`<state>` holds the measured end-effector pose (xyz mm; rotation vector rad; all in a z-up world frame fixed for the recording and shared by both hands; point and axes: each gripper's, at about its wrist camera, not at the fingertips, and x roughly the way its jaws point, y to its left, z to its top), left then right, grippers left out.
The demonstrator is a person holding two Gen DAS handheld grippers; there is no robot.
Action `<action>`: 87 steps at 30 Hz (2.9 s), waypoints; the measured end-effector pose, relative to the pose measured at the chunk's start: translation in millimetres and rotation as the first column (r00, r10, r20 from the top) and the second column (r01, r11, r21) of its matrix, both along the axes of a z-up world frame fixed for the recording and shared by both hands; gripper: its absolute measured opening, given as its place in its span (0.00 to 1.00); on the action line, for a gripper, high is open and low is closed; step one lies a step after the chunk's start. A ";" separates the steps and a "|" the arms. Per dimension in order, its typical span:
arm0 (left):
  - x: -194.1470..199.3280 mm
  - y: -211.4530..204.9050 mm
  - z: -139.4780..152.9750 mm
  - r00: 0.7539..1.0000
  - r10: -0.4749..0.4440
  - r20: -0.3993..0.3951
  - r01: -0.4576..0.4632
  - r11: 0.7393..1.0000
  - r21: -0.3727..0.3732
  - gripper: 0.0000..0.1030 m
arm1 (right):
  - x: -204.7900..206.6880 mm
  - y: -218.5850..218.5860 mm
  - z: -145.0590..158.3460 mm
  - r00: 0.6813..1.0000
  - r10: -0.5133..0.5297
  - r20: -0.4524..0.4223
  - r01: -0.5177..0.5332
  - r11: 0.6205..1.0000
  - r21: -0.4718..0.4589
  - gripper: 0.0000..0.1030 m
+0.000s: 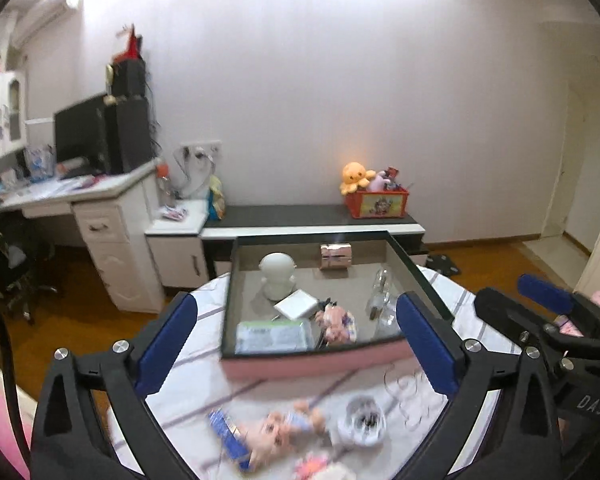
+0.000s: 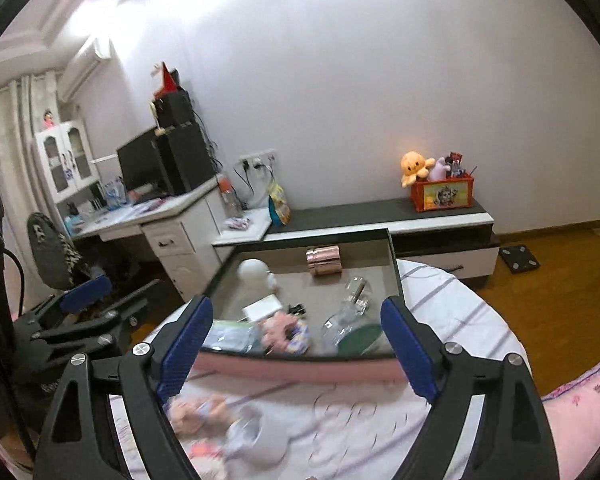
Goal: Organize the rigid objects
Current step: 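Withdraw both tools from the pink box, then grasp the pink-and-white block figure with left gripper while right gripper grasps white cup holder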
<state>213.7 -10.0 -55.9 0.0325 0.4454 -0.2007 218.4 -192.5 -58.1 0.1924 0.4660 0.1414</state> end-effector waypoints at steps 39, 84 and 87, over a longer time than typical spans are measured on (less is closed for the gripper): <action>-130.7 19.4 -7.5 0.984 0.069 0.164 -0.072 0.997 0.014 0.98 | -140.6 25.0 -4.2 0.983 -0.114 0.144 0.133 0.983 -0.129 0.86; 0.2 -4.2 -157.4 0.894 0.048 -0.445 -0.057 0.998 -0.006 0.81 | -30.0 -8.5 -128.6 0.937 -0.135 -0.322 0.097 0.987 -0.130 0.85; 1.8 -10.9 -157.7 0.896 0.059 -0.440 -0.050 0.998 0.033 0.75 | -31.3 -8.3 -127.7 0.938 -0.142 -0.317 0.099 0.984 -0.148 0.85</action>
